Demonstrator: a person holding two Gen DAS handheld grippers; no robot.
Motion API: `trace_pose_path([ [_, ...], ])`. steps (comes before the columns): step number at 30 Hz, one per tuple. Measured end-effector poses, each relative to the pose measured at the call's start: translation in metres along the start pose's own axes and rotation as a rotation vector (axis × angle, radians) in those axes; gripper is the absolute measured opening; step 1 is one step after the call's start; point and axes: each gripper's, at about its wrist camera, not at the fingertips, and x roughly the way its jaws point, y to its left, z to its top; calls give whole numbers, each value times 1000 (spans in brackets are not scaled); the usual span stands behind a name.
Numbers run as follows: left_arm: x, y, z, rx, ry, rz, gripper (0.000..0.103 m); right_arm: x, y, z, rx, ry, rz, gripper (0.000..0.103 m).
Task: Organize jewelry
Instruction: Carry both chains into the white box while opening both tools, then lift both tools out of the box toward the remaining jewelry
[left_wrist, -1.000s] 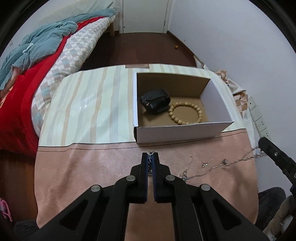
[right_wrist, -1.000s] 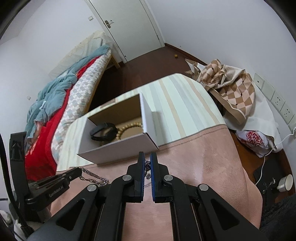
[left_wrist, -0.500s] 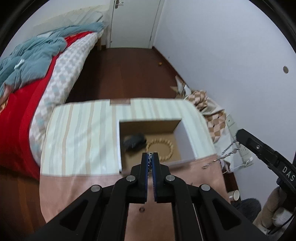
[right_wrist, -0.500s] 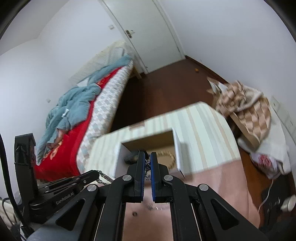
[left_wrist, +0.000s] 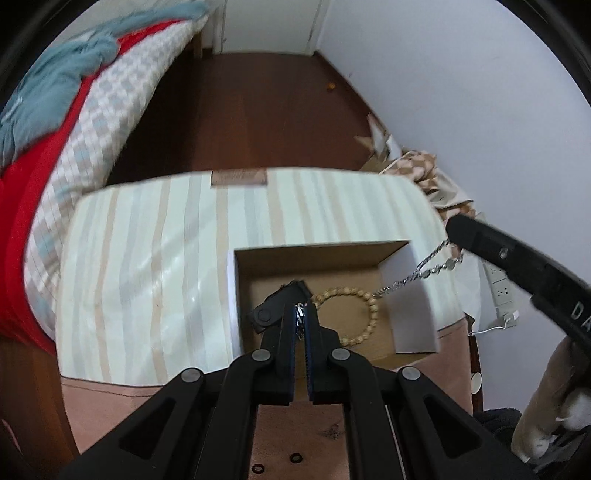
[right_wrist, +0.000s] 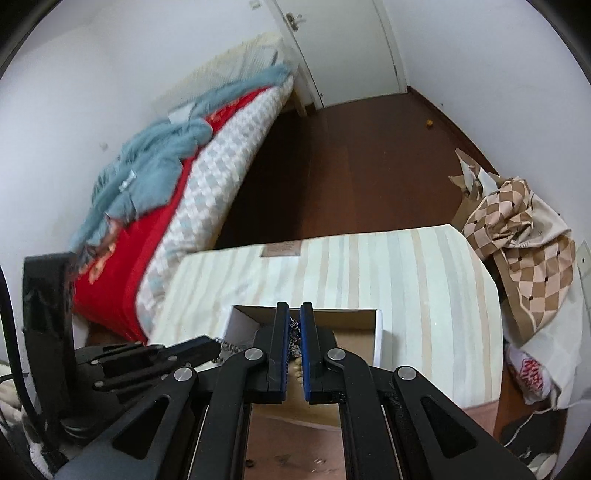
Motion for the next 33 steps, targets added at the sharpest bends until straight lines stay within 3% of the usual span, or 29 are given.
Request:
trace_pose_path([
  [6, 12, 10, 3, -77, 52, 38, 7, 40, -4, 9, -28, 85, 5, 6],
  [9, 9, 10, 3, -82, 36, 62, 7, 61, -12, 12, -12, 164, 2, 7],
  [10, 6, 9, 3, -72, 24, 80, 14, 65, -15, 12, -5, 177, -12, 8],
  [11, 3, 8, 3, -65, 9, 93, 33, 67, -18, 12, 3, 186, -21, 9],
  [12, 1, 7, 3, -59, -2, 113, 48, 67, -20, 10, 9, 189, -26, 17],
  [13, 0, 8, 4, -58, -9, 127, 77, 65, -24, 8, 20, 189, -40, 31],
  [14, -4, 8, 3, -57, -38, 137, 81, 64, -26, 6, 24, 186, -54, 38],
  [15, -7, 8, 2, -51, -55, 152, 81, 62, -27, 6, 27, 182, -66, 49],
  [18, -8, 8, 2, -35, -61, 196, 82, 52, -30, -2, 23, 168, -122, 50],
  [20, -6, 9, -1, -36, -60, 212, 97, 47, -28, -8, 4, 166, -193, 58],
  [22, -5, 11, -6, -33, -64, 233, 100, 44, -26, -20, -19, 171, -282, 82],
  [24, -4, 11, -12, -24, -72, 263, 102, 44, -25, -30, -27, 176, -329, 95],
  [26, -3, 11, -18, -20, -74, 274, 103, 45, -23, -41, -42, 190, -374, 96],
  [33, -10, 14, -32, -24, -98, 314, 103, 39, -20, -63, -17, 178, -403, 102],
])
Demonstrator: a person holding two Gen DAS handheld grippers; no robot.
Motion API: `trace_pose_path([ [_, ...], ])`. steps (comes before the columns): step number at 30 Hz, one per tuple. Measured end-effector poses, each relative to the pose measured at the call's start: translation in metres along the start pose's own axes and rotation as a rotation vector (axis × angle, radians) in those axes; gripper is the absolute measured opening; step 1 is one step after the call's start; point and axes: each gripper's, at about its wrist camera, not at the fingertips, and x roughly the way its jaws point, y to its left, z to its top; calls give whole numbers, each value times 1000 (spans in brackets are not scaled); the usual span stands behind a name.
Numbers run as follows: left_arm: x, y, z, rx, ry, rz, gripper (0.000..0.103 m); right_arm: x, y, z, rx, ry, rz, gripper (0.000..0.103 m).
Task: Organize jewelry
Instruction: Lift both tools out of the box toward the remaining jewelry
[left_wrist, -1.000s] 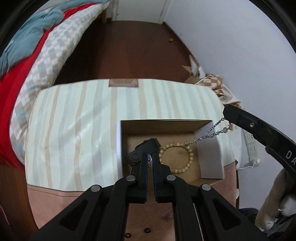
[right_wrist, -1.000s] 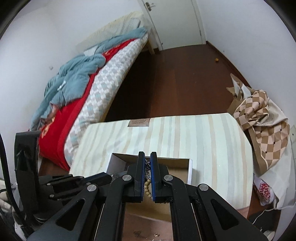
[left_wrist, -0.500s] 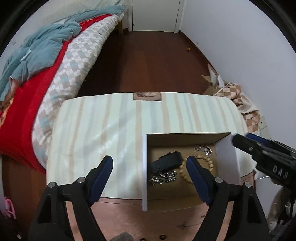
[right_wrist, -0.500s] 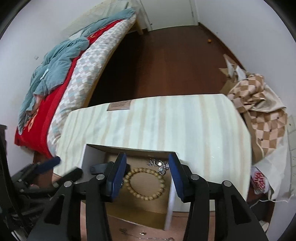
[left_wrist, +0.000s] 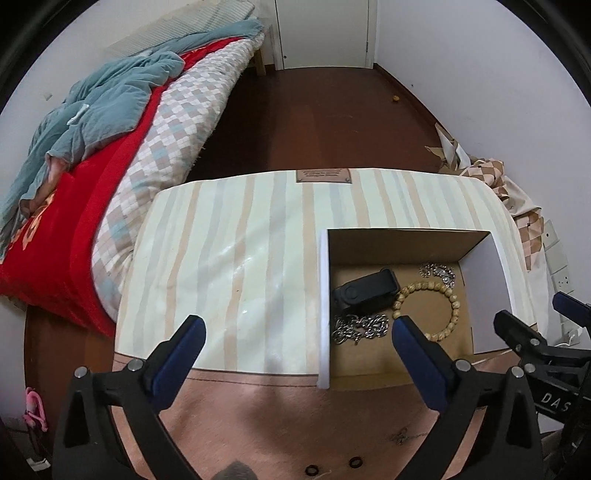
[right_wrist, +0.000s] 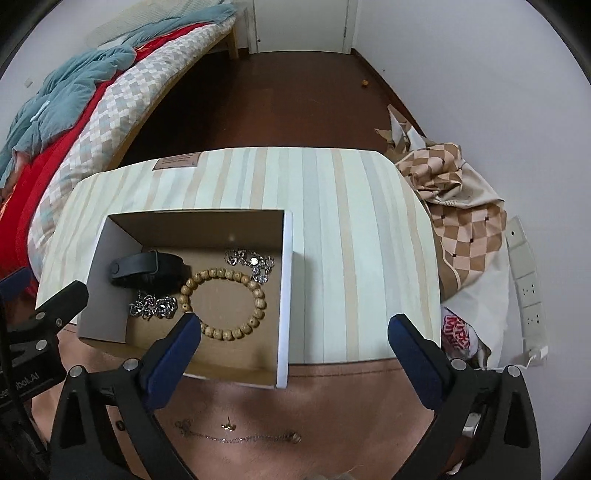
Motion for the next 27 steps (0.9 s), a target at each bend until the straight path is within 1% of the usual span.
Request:
trace_pose_path([
  [6, -21, 5, -6, -10, -43, 16, 103, -17, 2, -7, 3, -35, -10, 102],
  [14, -63, 8, -20, -11, -123, 44, 103, -65, 4, -22, 1, -130, -28, 102],
  [23, -106, 17, -39, -42, -189, 33, 103, -117, 8, -44, 5, -212, -17, 102],
  [27, -114, 22, -49, -61, -198, 32, 103, -131, 9, -54, 20, -226, 11, 102],
])
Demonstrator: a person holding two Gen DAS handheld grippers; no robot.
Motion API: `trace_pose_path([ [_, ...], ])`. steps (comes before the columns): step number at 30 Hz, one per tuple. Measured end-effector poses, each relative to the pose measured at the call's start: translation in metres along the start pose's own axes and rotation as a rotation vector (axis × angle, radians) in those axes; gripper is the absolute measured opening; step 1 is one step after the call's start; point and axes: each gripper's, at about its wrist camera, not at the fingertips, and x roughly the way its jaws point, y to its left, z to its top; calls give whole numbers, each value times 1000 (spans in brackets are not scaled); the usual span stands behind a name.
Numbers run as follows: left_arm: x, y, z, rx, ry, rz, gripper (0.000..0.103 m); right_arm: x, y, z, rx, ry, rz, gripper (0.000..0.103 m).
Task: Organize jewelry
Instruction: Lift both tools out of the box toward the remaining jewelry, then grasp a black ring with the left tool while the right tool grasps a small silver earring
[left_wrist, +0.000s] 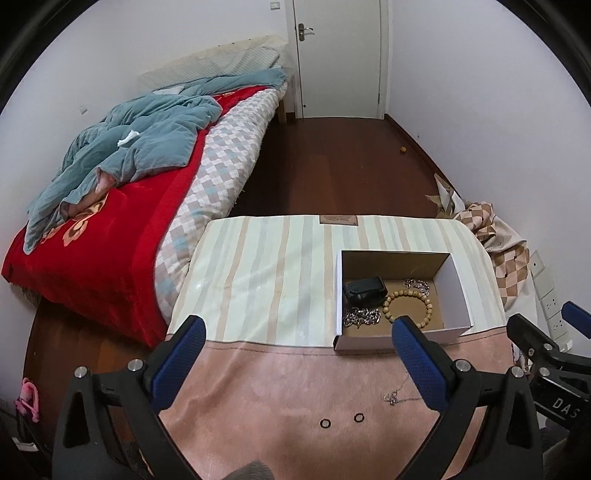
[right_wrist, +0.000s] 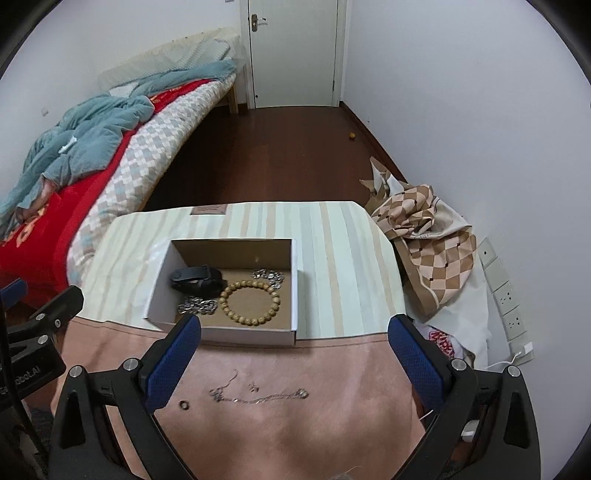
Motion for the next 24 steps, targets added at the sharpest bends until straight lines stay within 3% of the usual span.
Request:
trace_pose_path([
  [6, 14, 7, -34, -34, 31, 68, 103, 2, -15, -26, 67, 19, 23, 102],
  [12, 62, 12, -81, -53, 161, 133, 103, 57, -54, -84, 206, 135, 33, 101],
  [14, 76, 12, -92, -51, 196, 150, 103, 76, -60, -100, 225, 165, 53, 91],
  [16, 84, 12, -99, -47, 209, 162, 103, 93, -60, -112, 212, 175, 42, 75],
  [22, 94, 14, -106, -51, 221, 166, 103, 117, -49, -128, 147, 132, 57, 58],
  [24, 96, 18, -109, -56, 229, 160, 103, 120, -42, -127, 125, 124, 56, 58],
])
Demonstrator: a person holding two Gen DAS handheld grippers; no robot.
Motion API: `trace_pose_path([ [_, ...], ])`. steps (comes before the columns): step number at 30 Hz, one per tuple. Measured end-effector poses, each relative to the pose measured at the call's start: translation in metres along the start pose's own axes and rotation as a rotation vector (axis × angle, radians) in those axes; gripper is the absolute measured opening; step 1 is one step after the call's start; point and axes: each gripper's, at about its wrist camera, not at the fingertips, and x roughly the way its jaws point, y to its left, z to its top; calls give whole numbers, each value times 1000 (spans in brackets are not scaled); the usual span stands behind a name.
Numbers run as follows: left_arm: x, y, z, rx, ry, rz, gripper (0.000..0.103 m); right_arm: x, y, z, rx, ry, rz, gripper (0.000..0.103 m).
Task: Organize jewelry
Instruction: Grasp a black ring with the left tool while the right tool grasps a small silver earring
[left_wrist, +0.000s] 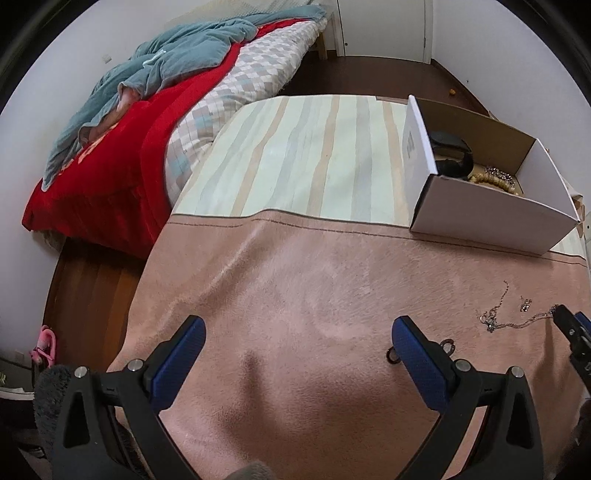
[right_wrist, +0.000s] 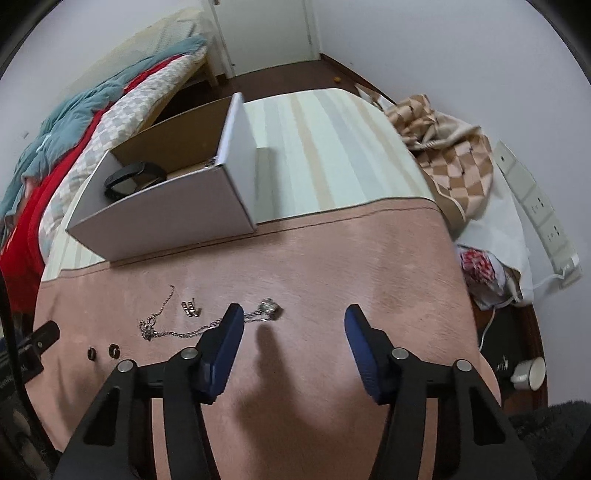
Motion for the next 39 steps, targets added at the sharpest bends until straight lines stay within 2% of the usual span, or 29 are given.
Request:
trace_pose_path([
  [2, 3, 3, -2, -3, 11, 1, 103, 5, 6, 0, -23, -4, -1, 55],
  [6, 10, 8, -9, -3, 37, -5, 103, 11, 15, -2, -61, -28, -40, 35],
  [9, 11, 9, -17, 8, 46, -21, 103, 12, 14, -2, -58, -39, -41, 13],
  [16, 15, -4, -26, 40, 60, -111, 102, -2, 4, -5, -18, -57, -15, 12],
  [23, 19, -28, -28, 88, 65, -200, 100, -12, 2, -6, -8, -67, -26, 12],
  [24, 18, -31, -28, 99, 61, -201, 95, -13, 0, -6, -6, -66, -27, 12],
  [26, 18, -35, -29, 108, 67, -215, 69, -13, -1, -7, 0, -62, -28, 12],
  [27, 16, -35, -30, 103, 60, -228, 66, -13, -1, -7, 2, -61, -29, 12],
  [29, 13, -37, -30, 108, 44, -227, 47, -12, 0, -6, 4, -59, -30, 12],
  [31, 11, -38, -31, 112, 36, -229, 35, -13, 1, -6, 2, -62, -32, 12],
  [38, 11, -39, -27, 120, 20, -232, 10, -12, 1, -6, 1, -61, -29, 12],
  [39, 12, -39, -27, 120, 19, -233, 10, -13, 1, -7, 1, -61, -30, 12],
])
